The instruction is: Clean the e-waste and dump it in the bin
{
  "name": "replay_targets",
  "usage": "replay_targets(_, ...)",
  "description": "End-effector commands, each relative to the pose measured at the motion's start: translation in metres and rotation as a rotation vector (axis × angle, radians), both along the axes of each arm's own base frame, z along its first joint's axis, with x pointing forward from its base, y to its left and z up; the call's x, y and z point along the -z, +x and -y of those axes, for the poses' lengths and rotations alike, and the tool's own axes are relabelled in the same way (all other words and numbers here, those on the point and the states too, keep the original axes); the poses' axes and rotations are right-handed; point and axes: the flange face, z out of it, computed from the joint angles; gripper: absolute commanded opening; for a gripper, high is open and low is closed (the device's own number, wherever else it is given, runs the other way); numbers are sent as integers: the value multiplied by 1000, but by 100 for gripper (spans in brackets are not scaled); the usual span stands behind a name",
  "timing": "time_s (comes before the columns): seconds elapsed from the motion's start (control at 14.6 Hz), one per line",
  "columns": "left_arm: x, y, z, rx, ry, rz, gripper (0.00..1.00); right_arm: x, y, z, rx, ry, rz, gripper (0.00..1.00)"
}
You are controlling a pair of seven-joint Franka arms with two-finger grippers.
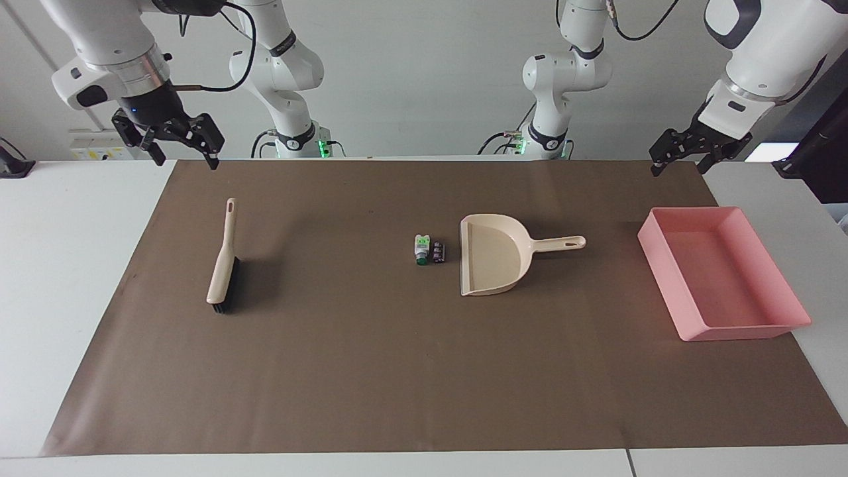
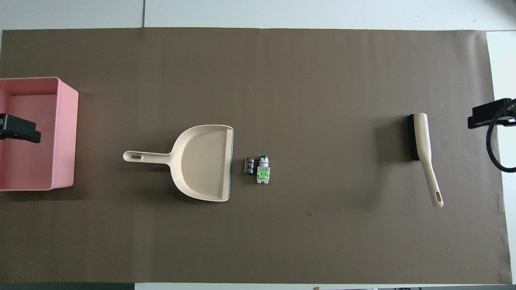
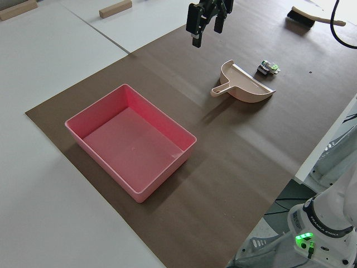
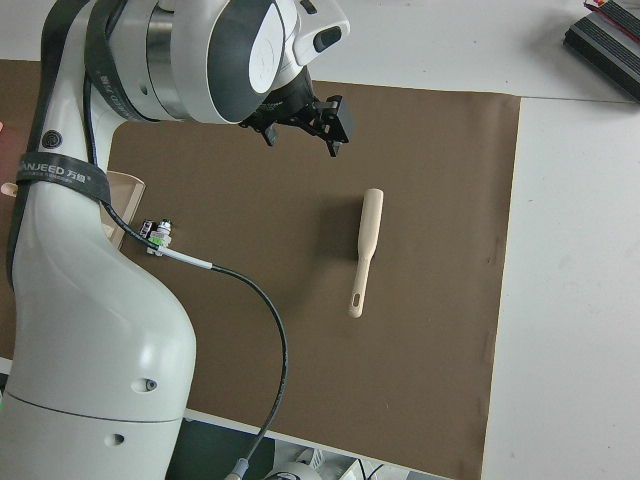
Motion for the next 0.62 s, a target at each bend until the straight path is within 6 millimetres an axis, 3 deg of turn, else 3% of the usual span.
replay_targets(0.0,0,-5,-1,-9,12,13,98,0,-1,-1,-9,4,-8,100)
replay_targets(0.27,0,-5,8,10,15,10,98,26,-5,-3,-27,2,26,100)
replay_targets(0.55,4,-8,7,4,16,-25,98,90,-15,9,-62,5,-21,100)
